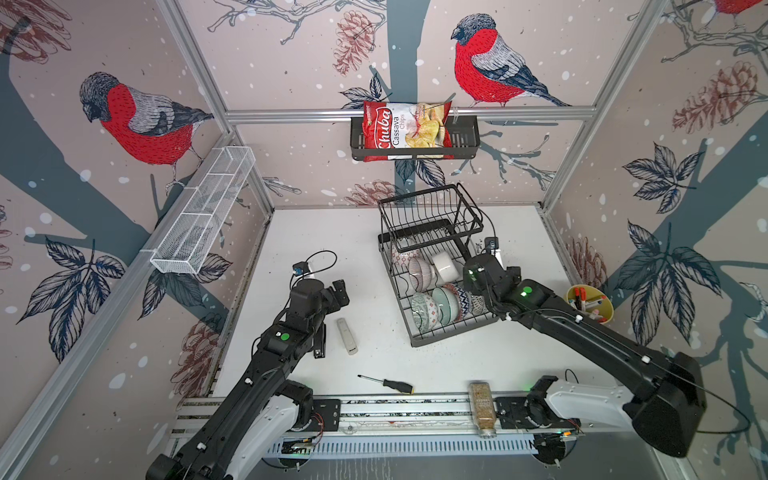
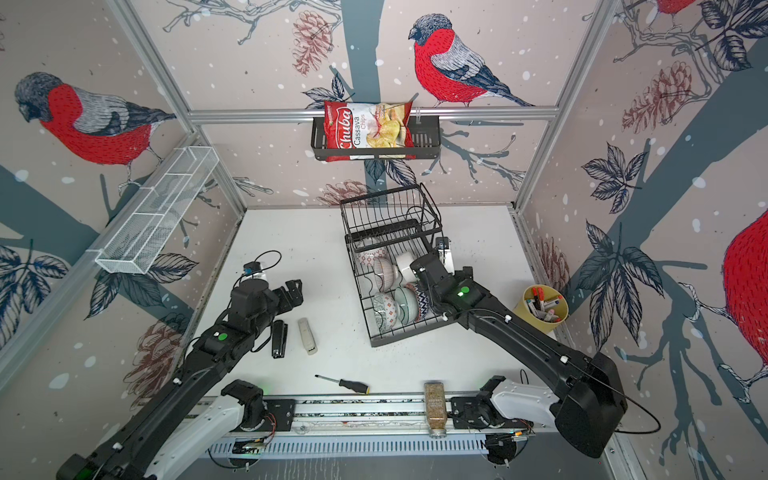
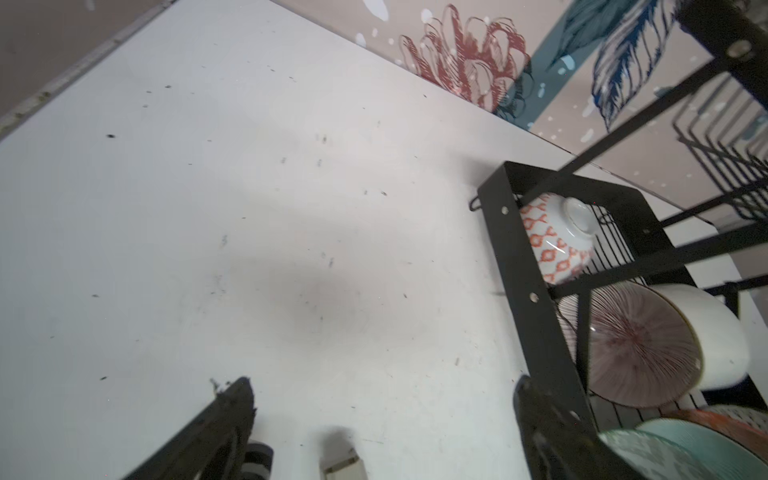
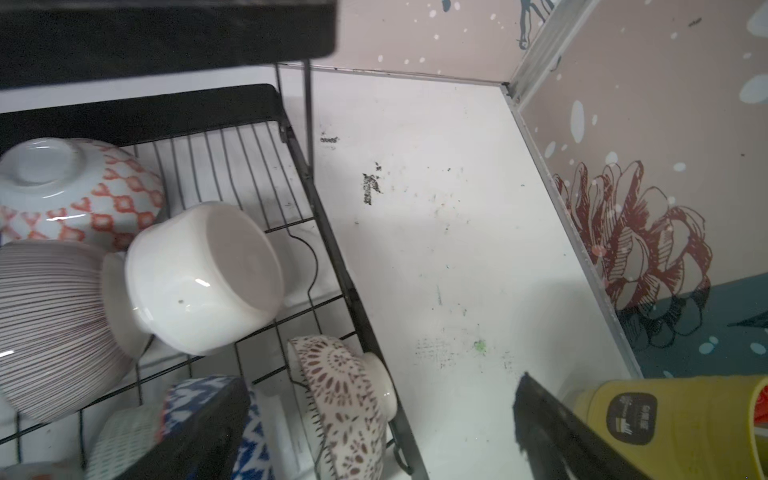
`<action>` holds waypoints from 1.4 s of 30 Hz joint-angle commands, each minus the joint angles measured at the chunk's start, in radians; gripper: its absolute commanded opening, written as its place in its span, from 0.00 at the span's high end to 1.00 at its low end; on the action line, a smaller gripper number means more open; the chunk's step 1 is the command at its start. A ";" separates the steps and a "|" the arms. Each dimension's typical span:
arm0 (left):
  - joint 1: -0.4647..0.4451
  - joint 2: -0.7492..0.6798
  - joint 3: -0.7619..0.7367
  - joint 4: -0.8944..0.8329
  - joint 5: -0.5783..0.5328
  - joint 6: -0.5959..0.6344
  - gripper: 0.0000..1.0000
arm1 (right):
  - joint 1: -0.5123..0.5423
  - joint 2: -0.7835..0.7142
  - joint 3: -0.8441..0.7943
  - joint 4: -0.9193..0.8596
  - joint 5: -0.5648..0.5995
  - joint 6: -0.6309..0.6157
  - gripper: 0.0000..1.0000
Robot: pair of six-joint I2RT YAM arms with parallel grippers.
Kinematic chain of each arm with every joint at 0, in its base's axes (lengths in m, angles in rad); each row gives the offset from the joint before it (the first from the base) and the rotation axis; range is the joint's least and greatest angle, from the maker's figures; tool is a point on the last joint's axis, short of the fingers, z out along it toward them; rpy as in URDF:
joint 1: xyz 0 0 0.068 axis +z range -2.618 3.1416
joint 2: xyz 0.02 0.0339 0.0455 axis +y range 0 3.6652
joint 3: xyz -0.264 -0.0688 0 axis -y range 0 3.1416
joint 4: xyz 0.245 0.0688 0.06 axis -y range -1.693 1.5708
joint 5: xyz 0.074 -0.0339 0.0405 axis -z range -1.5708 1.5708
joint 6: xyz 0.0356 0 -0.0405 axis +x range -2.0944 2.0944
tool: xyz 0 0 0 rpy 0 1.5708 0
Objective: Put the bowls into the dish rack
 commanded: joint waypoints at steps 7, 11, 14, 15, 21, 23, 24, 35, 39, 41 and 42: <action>0.248 0.075 -0.082 0.171 -0.011 -0.020 0.04 | -0.203 0.024 -0.081 0.262 -0.001 -0.063 0.01; 0.284 0.132 -0.126 0.280 -0.042 0.016 0.04 | -0.259 0.064 -0.155 0.422 0.075 -0.111 0.01; 0.284 0.173 -0.159 0.397 -0.080 0.071 0.04 | -0.371 0.104 -0.218 0.542 -0.048 -0.145 0.01; 0.284 0.187 -0.163 0.426 -0.091 0.091 0.04 | -0.416 0.118 -0.238 0.585 -0.109 -0.158 0.01; 0.284 0.254 -0.179 0.570 -0.138 0.192 0.04 | -0.519 0.155 -0.387 0.910 -0.197 -0.255 0.01; 0.286 0.271 -0.190 0.620 -0.131 0.214 0.04 | -0.520 0.175 -0.431 1.042 -0.206 -0.305 0.01; 0.286 0.281 -0.188 0.631 -0.138 0.208 0.04 | -0.520 0.190 -0.448 1.103 -0.209 -0.327 0.01; 0.286 0.392 -0.270 0.890 -0.165 0.281 0.04 | -0.504 0.311 -0.535 1.453 -0.244 -0.448 0.00; 0.285 0.446 -0.285 0.981 -0.140 0.309 0.03 | -0.513 0.304 -0.600 1.580 -0.288 -0.445 0.01; 0.286 0.461 -0.279 1.003 -0.121 0.325 0.04 | -0.528 0.289 -0.628 1.612 -0.307 -0.428 0.01; 0.286 0.466 -0.285 1.032 -0.112 0.338 0.04 | -0.534 0.279 -0.649 1.641 -0.308 -0.422 0.01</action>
